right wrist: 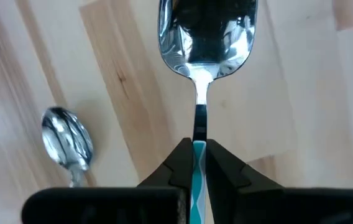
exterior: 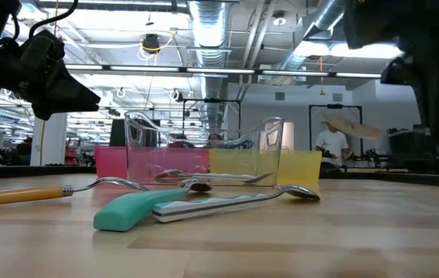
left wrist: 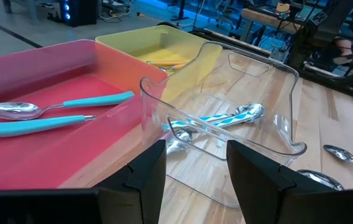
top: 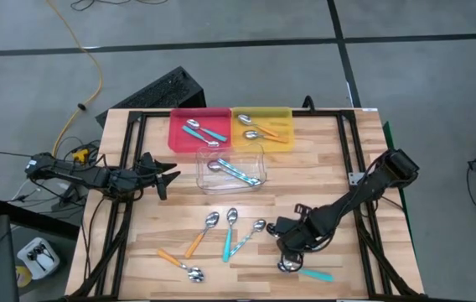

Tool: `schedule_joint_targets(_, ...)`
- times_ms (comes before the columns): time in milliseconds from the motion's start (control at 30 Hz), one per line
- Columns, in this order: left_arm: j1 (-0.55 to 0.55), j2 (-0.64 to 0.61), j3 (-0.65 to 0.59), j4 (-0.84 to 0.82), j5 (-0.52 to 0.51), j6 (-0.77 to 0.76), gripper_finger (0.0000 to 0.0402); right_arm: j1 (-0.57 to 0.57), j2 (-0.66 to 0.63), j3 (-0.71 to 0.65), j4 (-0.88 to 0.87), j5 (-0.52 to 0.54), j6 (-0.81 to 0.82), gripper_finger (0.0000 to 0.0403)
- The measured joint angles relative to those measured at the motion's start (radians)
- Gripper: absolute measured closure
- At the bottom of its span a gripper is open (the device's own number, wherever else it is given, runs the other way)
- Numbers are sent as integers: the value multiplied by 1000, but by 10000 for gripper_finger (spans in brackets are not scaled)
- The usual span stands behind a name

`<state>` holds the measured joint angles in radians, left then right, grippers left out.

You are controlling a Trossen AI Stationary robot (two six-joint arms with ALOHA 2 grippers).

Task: Sort silverware by color (type)
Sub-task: Put the green patterned spoon into the transparent bin

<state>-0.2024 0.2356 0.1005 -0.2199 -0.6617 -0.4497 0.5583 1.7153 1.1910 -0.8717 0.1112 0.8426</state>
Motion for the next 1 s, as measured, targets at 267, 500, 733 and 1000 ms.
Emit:
schedule_joint_targets(267,0,0,0,0,0,0,248,-43,-1,117,-119,9,-140,351)
schedule_joint_targets(500,0,0,0,0,0,0,248,-86,-2,224,-209,40,-280,351)
schedule_joint_targets(733,0,0,0,0,0,0,248,-144,-3,324,-255,75,-448,351)
schedule_joint_targets(1000,0,0,0,0,0,2,248,-245,-3,427,-242,78,-680,351)
